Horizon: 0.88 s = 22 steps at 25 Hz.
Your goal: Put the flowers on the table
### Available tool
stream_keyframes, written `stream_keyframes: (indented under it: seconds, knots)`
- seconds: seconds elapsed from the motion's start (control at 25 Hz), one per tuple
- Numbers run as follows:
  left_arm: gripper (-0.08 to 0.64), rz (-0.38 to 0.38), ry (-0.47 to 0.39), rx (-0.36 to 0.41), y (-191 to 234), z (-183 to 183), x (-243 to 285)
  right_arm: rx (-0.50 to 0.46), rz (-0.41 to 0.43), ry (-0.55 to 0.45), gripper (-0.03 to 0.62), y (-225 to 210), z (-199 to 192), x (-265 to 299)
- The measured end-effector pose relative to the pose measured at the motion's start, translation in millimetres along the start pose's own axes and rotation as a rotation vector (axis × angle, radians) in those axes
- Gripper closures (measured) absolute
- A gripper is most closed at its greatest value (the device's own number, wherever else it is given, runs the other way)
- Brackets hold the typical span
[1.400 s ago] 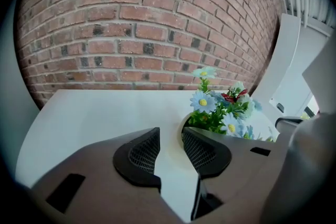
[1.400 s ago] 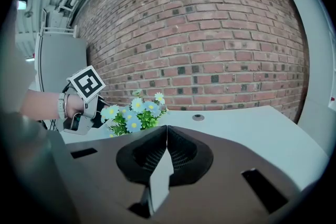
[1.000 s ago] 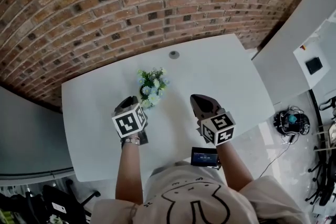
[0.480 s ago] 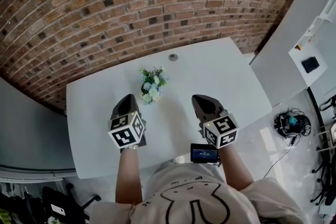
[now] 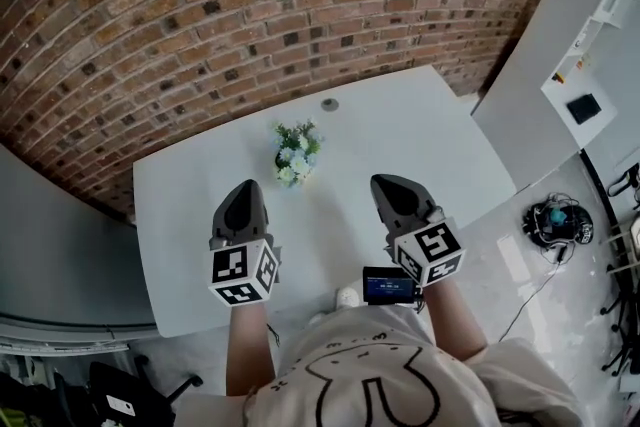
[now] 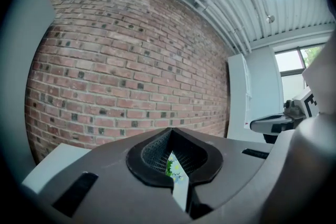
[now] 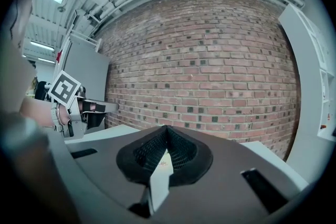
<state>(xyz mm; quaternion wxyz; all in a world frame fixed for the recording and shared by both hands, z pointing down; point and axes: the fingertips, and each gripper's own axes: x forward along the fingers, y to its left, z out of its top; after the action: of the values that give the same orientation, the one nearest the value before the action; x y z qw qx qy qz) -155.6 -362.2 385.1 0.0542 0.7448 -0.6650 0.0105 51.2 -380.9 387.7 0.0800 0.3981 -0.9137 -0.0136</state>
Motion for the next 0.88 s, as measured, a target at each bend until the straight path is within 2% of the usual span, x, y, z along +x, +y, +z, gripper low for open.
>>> stream_keyframes:
  seconds: [0.4,0.88]
  knots:
    - [0.548,-0.092,-0.147,0.059,-13.5,27.1,-41.8,-0.050,-0.039,-0.065,0.577,23.1,24.2,-26.7]
    - [0.548,-0.091,-0.173,0.087,-6.8,35.1,-53.4,-0.085,-0.031,-0.098,0.577,35.3,33.7,-26.6]
